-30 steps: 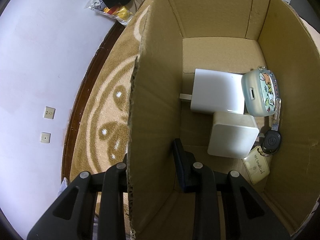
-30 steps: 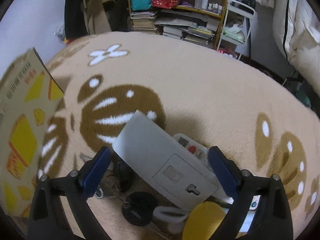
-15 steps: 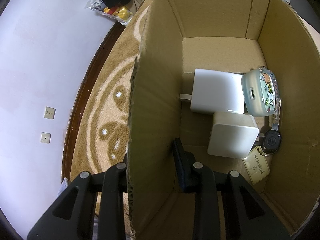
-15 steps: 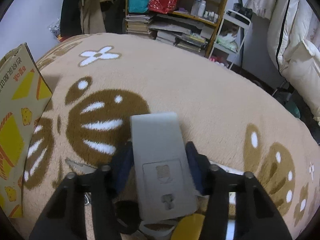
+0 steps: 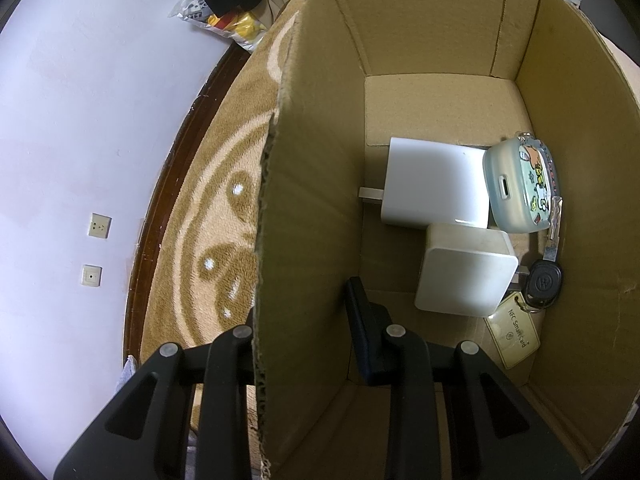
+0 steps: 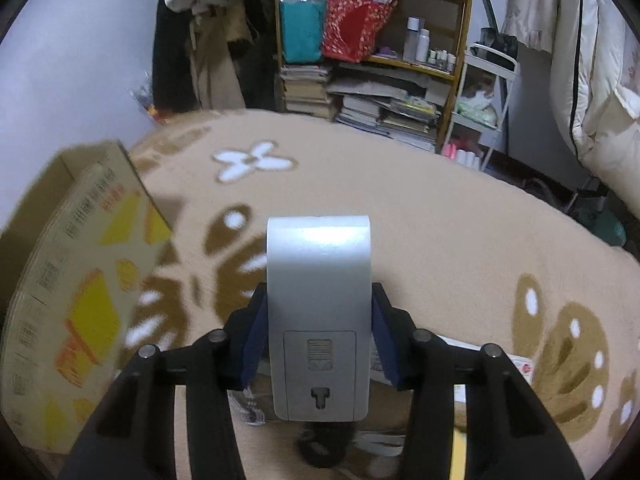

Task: Organize rigid objects
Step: 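Carry the wall-plate device into the box and open the right gripper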

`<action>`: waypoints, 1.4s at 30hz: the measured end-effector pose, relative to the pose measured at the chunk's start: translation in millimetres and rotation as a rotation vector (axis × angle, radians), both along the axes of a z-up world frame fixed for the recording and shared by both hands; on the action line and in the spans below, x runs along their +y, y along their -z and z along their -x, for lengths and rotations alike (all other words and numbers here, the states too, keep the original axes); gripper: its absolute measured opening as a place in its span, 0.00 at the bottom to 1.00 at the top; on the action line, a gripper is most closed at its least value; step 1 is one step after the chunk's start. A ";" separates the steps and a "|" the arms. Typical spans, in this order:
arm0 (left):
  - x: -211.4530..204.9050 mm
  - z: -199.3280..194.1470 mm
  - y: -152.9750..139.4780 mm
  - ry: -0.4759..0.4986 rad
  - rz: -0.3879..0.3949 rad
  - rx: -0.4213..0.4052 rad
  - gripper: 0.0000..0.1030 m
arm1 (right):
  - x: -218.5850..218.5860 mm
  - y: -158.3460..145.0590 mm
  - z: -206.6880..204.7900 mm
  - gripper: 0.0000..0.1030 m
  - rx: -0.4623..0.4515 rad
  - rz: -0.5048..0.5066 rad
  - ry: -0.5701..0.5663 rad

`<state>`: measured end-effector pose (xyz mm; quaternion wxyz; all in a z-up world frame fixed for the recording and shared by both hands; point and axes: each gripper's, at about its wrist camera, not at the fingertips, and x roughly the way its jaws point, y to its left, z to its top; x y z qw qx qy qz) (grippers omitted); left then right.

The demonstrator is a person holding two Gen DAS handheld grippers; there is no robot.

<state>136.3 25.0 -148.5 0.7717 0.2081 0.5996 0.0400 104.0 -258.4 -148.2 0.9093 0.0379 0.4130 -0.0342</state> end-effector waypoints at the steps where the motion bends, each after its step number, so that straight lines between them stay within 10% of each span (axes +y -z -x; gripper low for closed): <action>1: 0.1 -0.2 0.1 0.000 0.000 0.000 0.27 | 2.6 -3.2 0.3 0.49 0.001 -0.018 0.005; 23: 4.4 -2.5 -0.9 -0.007 0.012 0.001 0.27 | 117.9 -74.5 16.3 0.49 -0.141 -0.186 -0.253; 42: 8.6 -8.2 -0.6 -0.042 0.068 0.007 0.27 | 148.2 -50.6 14.7 0.49 -0.095 -0.242 -0.261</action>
